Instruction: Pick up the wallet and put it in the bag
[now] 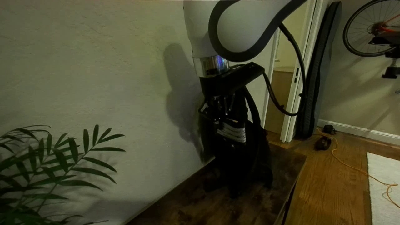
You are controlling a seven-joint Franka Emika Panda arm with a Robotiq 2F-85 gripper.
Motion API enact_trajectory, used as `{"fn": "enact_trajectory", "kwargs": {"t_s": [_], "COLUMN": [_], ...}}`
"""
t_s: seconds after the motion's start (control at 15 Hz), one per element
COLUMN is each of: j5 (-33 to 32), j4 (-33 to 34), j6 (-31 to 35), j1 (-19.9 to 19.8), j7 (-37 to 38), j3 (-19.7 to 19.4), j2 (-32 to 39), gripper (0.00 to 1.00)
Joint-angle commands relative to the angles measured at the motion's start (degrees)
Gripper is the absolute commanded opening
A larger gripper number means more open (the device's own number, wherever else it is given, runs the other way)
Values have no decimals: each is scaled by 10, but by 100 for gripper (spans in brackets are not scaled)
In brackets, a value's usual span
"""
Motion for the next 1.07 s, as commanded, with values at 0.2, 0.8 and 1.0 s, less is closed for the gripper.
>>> {"fn": "enact_trajectory", "kwargs": {"t_s": [0.2,0.8,1.0], "j5": [-55,-54,-41], "j4": [6,18,21], "j6": [-53,-58,-44], "j1": [13,-5,-16], "j7": [139,257,274], "j3": [-29,-31,-27], "j2": [-25,-11,-2], "gripper": [5,4,4]}}
